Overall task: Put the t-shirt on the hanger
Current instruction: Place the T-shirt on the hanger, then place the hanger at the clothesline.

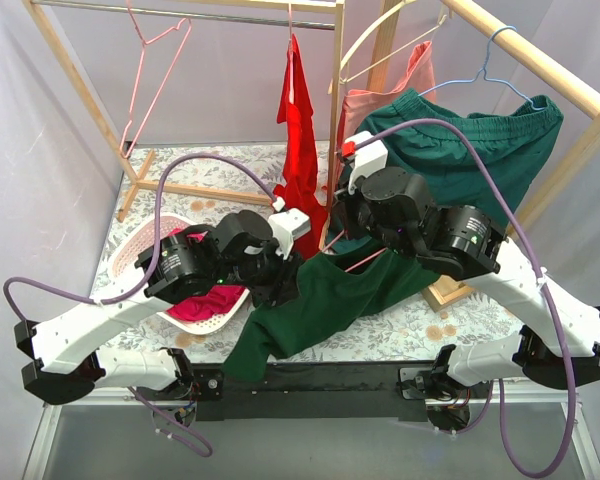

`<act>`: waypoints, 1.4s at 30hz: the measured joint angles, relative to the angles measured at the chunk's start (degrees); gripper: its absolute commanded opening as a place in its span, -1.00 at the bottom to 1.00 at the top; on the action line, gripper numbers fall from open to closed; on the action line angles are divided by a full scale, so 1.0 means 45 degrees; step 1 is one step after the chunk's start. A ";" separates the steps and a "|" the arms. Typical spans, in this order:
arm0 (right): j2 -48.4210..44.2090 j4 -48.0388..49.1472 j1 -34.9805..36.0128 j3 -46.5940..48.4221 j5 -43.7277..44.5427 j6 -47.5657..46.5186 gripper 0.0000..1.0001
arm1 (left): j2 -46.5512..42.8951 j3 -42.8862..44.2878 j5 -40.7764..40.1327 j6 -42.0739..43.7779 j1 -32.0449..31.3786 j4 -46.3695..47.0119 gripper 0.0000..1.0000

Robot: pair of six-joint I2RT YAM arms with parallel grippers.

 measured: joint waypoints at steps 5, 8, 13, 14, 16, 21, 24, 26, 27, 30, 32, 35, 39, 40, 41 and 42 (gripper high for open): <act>0.0170 0.0126 0.0000 -0.0015 -0.0316 0.0029 -0.97 | -0.0899 -0.1316 0.0068 0.0146 -0.0005 0.1073 -1.00; 0.0194 0.0515 0.0000 -0.0355 -0.0476 0.0219 -0.78 | -0.1914 -0.2293 -0.0185 0.0398 -0.0112 0.1914 -1.00; -0.0102 0.1598 0.0000 -0.1855 -0.0908 0.0821 -0.02 | -0.3410 -0.3793 -0.0398 0.0481 -0.0083 0.2540 -1.00; -0.0185 0.1671 0.0000 -0.2200 -0.0962 0.0908 0.11 | -0.3580 -0.4070 -0.0408 0.0481 -0.0073 0.2584 -1.00; -0.0355 0.1778 0.0000 -0.2832 -0.1001 0.1127 0.26 | -0.3852 -0.4580 -0.0233 0.0476 -0.0068 0.2657 -1.00; -0.0874 0.2419 0.0000 -0.3891 -0.0928 0.1384 0.44 | -0.4512 -0.5367 0.0126 0.0476 -0.0039 0.2540 -1.00; -0.1209 0.3113 0.0024 -0.4061 -0.1030 0.1326 0.50 | -0.4930 -0.5391 0.0257 0.0476 -0.0039 0.2487 -1.00; -0.1336 0.3750 0.0044 -0.4056 -0.1039 0.1185 0.53 | -0.5153 -0.5391 0.0398 0.0471 -0.0039 0.2458 -1.00; -0.1365 0.4061 0.0044 -0.4041 -0.1025 0.1064 0.55 | -0.5217 -0.5391 0.0495 0.0471 -0.0039 0.2424 -1.00; -0.1107 0.4692 0.0044 -0.3580 -0.0826 0.0738 0.61 | -0.5187 -0.5391 0.0874 0.0466 -0.0034 0.2215 -1.00; -0.0714 0.5027 0.0015 -0.3021 -0.0695 0.0568 0.68 | -0.5061 -0.5391 0.1127 0.0457 -0.0029 0.2108 -1.00; 0.0146 0.5493 -0.0039 -0.2040 -0.0544 0.0301 0.68 | -0.4828 -0.5391 0.1331 0.0413 -0.0029 0.2011 -1.00; 0.1248 0.5799 -0.0291 -0.1273 -0.0466 0.0219 0.67 | -0.4920 -0.5391 0.1370 0.0248 -0.0029 0.1919 -1.00; 0.1345 0.5814 -0.0369 -0.1239 -0.0466 0.0219 0.66 | -0.5017 -0.5396 0.1370 0.0160 -0.0029 0.1904 -1.00; 0.1579 0.5824 -0.0500 -0.1171 -0.0447 0.0223 0.64 | -0.5139 -0.5396 0.1365 0.0092 -0.0024 0.1870 -1.00; 0.1715 0.5824 -0.0578 -0.1166 -0.0427 0.0228 0.63 | -0.5265 -0.5396 0.1365 0.0010 -0.0024 0.1821 -1.00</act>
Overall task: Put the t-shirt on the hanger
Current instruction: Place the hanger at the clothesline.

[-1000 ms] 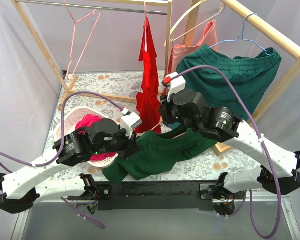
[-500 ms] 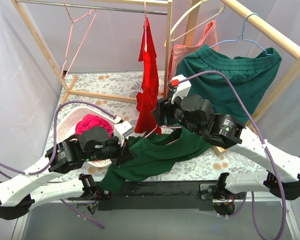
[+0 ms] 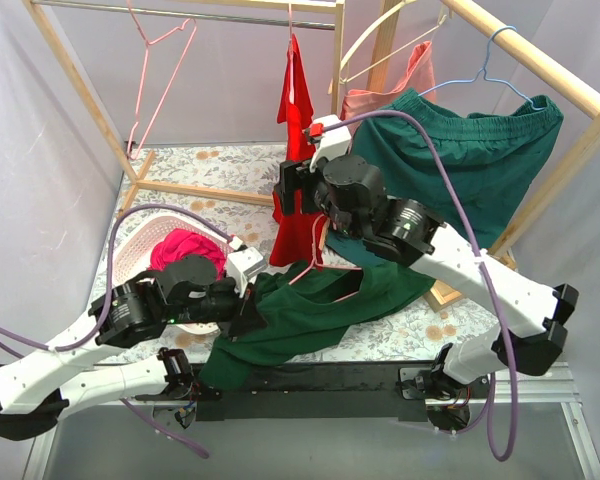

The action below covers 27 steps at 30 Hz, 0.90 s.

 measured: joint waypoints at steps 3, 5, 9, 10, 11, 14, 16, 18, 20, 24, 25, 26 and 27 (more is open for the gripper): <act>0.0471 -0.0049 -0.0335 0.0000 0.0219 0.0102 0.54 | -0.0306 0.0005 0.0000 -0.0165 0.0005 -0.0253 -1.00; 0.0665 -0.0165 -0.0665 -0.0010 0.0291 0.0194 0.47 | -0.0398 0.0005 -0.0010 -0.0219 0.0010 -0.0491 -1.00; 0.0559 -0.0340 -0.1715 -0.0282 0.0306 0.0471 0.29 | -0.0413 0.0019 -0.0112 -0.0219 0.0010 -0.0899 -1.00; 0.0471 -0.0335 -0.1972 -0.0408 0.0306 0.0495 0.22 | -0.0413 0.0024 -0.0141 -0.0219 0.0010 -0.0971 -1.00; 0.0384 -0.0374 -0.2142 -0.0500 0.0316 0.0510 0.04 | -0.0408 0.0044 -0.0155 -0.0219 0.0010 -0.1049 -1.00; 0.0083 -0.0364 -0.2467 -0.0787 0.0233 0.0510 -0.21 | -0.0413 0.0112 -0.0253 -0.0257 0.0010 -0.1190 -1.00; -0.0092 -0.0364 -0.2521 -0.0899 0.0073 0.0510 -0.28 | -0.0413 0.0160 -0.0505 -0.0350 0.0010 -0.1292 -1.00; -0.0209 -0.0287 -0.2526 -0.1005 -0.0024 0.0520 -0.38 | -0.0413 0.0340 -0.0913 -0.0563 0.0010 -0.1399 -1.00; -0.0296 -0.0282 -0.2550 -0.1122 -0.0083 0.0510 -0.47 | -0.0495 0.0641 -0.1428 -0.0797 0.0010 -0.1428 -1.00; -0.0311 -0.0238 -0.2725 -0.1311 -0.0238 0.0500 -0.50 | -0.0865 0.1802 -0.2443 -0.1175 0.0010 -0.1496 -1.00; -0.0311 -0.0223 -0.2798 -0.1355 -0.0296 0.0481 -0.50 | -0.0947 0.2142 -0.2647 -0.1224 0.0010 -0.1515 -1.00; -0.0311 -0.0219 -0.2861 -0.1389 -0.0330 0.0466 -0.50 | -0.1025 0.2463 -0.2851 -0.1253 0.0005 -0.1569 -1.00; -0.0311 -0.0194 -0.2919 -0.1418 -0.0379 0.0466 -0.50 | -0.1098 0.2812 -0.3011 -0.1292 0.0005 -0.1690 -1.00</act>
